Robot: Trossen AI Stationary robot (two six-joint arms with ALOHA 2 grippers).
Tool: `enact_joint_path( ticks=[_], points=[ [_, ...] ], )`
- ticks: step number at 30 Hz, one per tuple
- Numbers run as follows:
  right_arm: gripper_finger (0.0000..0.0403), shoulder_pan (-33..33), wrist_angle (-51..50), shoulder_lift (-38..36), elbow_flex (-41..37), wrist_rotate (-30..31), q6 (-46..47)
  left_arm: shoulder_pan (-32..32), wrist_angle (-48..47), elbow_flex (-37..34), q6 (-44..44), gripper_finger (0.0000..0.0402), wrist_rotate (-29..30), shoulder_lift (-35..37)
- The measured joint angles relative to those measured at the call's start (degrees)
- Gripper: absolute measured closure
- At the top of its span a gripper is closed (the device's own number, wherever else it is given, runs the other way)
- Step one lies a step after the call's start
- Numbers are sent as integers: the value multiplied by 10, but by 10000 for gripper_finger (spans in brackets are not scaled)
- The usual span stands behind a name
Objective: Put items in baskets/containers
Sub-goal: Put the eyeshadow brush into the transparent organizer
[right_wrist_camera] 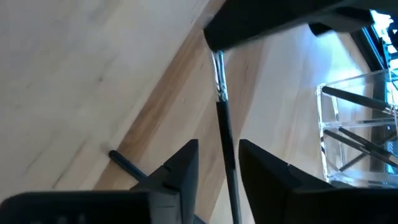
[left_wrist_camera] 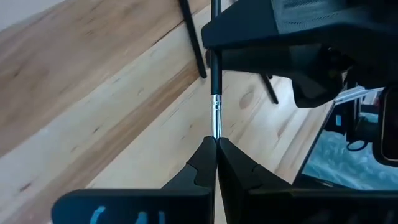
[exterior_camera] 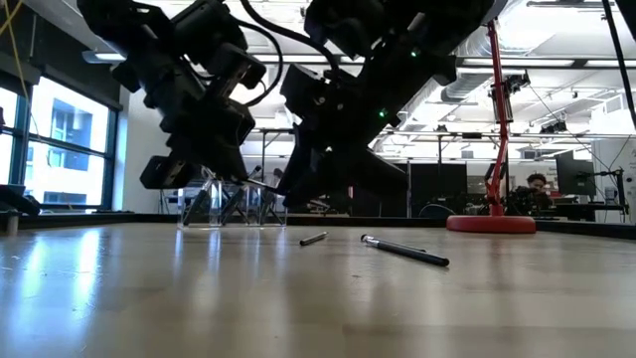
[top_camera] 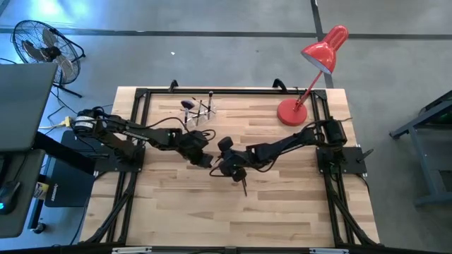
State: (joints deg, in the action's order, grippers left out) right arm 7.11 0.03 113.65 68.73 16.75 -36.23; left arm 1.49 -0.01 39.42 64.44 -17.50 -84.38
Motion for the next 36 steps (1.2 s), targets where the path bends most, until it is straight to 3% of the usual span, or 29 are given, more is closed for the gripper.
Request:
enact_joint_path(
  ticks=[15,27,36],
  points=[
    [399,1,-5,0,0,22,-3,0,3,0,80,401,-3,0],
    [390,1,-19,0,0,17,16,0,27,0,89,401,-12,0],
    [332,0,-19,0,0,-5,45,0,29,0,89,401,-13,0]
  ],
)
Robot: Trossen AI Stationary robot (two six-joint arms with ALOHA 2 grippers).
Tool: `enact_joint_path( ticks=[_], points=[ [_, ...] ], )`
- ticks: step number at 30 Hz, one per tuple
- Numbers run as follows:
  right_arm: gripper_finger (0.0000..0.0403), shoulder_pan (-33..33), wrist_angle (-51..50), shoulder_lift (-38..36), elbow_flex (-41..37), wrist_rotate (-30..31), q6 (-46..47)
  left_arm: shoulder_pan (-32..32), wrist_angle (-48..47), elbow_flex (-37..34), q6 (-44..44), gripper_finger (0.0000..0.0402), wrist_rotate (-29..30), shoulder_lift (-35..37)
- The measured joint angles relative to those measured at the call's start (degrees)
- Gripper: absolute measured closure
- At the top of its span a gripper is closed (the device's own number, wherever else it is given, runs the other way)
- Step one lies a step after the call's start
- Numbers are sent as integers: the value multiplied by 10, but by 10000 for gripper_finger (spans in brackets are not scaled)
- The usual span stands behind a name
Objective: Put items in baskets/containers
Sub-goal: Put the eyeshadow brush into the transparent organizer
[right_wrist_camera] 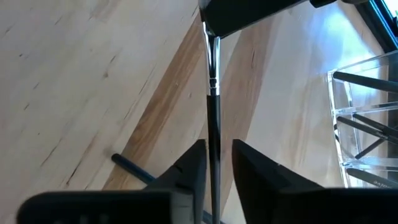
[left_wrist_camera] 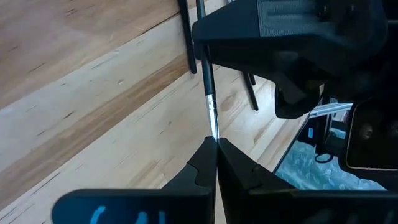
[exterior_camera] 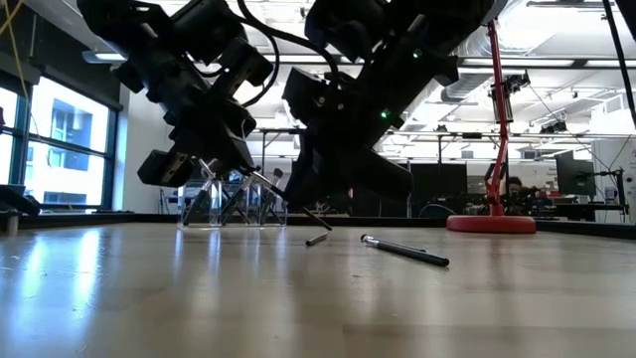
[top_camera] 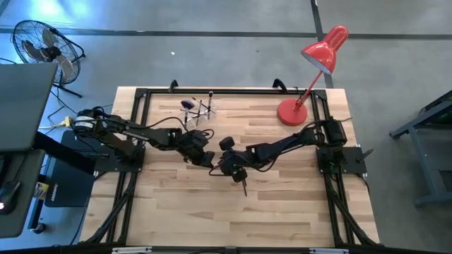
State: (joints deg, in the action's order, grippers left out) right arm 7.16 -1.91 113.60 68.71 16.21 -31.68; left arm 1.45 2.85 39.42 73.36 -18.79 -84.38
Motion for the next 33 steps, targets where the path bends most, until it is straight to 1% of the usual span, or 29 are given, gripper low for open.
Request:
enact_joint_path(
  ticks=[6,12,15,19,26,30,33],
  points=[
    [295,0,5,0,0,-6,-2,0,2,0,0,401,-3,0],
    [291,-1,5,0,0,-16,-2,0,6,0,0,401,-3,0],
    [303,-1,5,0,0,-16,-3,0,8,0,0,401,-3,0],
    [329,-1,5,0,0,-18,-3,0,25,0,-7,402,-3,0],
    [391,-1,4,0,0,-18,-3,0,30,0,-9,401,-3,0],
    [387,-1,4,0,0,-16,-3,0,28,0,-11,401,-1,0],
    [393,-1,1,0,0,-14,-3,0,29,0,-11,401,17,0]
  ],
)
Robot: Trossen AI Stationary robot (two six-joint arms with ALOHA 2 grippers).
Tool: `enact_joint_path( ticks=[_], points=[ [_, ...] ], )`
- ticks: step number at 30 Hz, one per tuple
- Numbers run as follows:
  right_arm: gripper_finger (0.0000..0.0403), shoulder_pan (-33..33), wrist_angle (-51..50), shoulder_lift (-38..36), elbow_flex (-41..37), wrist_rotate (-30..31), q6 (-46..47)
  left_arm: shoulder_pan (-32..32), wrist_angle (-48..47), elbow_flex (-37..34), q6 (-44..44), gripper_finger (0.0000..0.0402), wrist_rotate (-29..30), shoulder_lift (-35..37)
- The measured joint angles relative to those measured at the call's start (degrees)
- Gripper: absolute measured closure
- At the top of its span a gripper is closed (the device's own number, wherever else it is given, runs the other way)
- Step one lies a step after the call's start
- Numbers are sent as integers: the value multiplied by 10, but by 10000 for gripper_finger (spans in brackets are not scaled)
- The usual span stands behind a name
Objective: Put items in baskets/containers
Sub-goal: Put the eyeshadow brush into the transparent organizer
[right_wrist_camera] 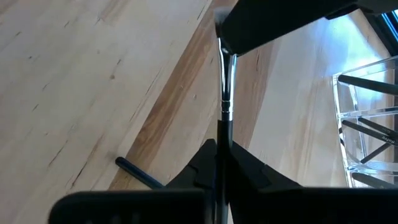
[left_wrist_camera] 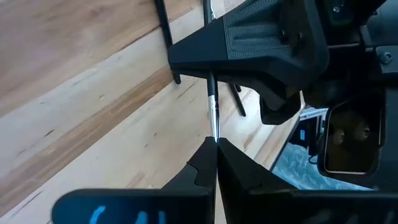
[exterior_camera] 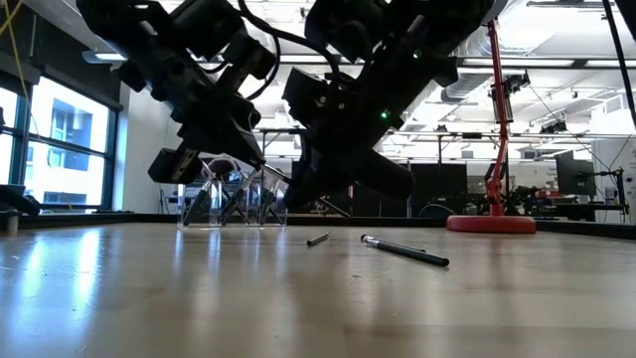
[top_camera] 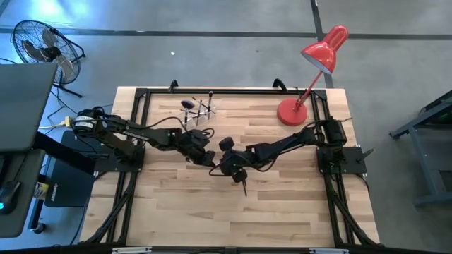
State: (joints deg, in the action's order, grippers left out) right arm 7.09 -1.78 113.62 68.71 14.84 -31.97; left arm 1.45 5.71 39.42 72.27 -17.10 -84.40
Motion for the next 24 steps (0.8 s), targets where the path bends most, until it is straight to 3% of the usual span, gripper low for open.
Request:
enact_joint_path(
  ticks=[7,17,24],
  points=[
    [392,0,-8,0,0,2,3,0,-2,0,-1,395,17,0],
    [391,-7,-43,0,0,3,23,1,-8,0,-47,323,29,-10],
    [394,-36,-119,-36,0,-8,136,4,-119,1,-95,319,124,73]
  ],
)
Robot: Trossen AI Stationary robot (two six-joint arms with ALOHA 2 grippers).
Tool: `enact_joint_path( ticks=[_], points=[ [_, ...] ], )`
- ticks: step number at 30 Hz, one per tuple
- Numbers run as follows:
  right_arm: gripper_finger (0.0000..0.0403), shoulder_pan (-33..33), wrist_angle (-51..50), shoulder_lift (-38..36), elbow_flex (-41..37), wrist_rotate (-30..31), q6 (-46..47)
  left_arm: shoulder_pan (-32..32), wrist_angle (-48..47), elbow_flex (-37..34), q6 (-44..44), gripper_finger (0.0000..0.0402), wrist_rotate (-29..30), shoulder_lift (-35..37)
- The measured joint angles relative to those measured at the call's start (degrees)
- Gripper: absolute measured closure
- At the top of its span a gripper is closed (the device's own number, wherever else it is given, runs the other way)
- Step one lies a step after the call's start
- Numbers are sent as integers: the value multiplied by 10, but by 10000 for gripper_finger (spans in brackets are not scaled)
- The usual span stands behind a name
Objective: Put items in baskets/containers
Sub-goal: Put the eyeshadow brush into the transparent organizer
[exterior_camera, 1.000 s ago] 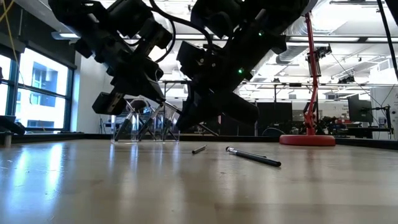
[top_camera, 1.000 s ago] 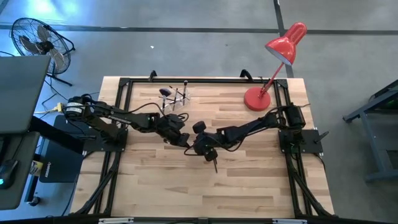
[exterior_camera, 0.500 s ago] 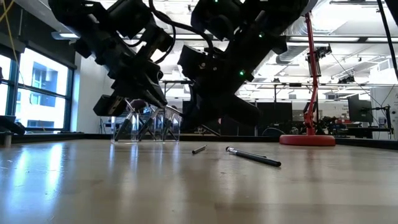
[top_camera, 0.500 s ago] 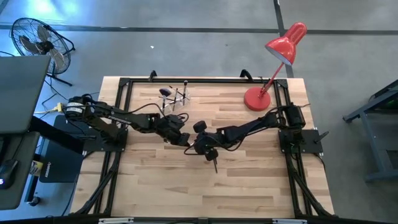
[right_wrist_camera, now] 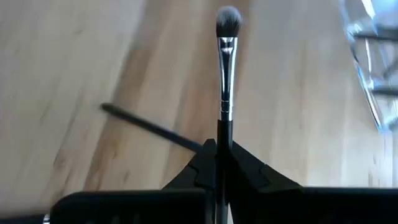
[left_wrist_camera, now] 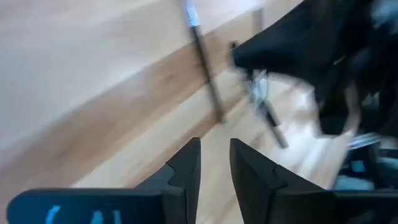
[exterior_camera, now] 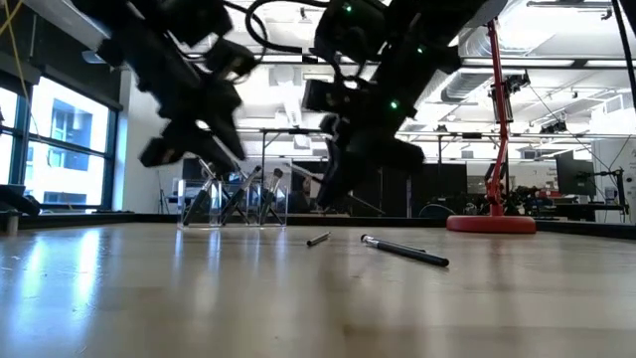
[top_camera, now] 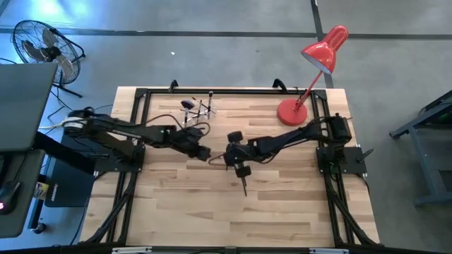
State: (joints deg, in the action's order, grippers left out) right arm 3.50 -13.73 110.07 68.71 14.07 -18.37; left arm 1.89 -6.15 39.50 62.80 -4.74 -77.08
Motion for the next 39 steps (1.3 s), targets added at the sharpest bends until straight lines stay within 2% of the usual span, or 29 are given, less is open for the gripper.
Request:
enact_joint_path(
  ticks=[5,10,16,24,28,30,34,39],
  points=[
    [394,-39,-6,-27,-3,-49,96,0,-115,0,-77,318,75,105],
    [394,-79,52,-28,-3,-100,194,0,-228,-12,-138,318,173,217],
    [394,-108,157,-28,12,-110,295,0,-245,-67,-196,318,251,362],
    [394,-132,240,-22,81,-58,310,0,-253,-168,-238,318,269,548],
    [394,-159,291,14,109,-67,340,0,-255,-195,-240,318,285,616],
    [394,-173,335,38,111,-70,359,0,-254,-199,-248,318,284,639],
    [394,-198,484,79,118,-122,418,0,-257,-200,-253,318,280,664],
    [394,-204,496,145,176,-139,411,0,-259,-200,-261,318,283,668]
  ],
)
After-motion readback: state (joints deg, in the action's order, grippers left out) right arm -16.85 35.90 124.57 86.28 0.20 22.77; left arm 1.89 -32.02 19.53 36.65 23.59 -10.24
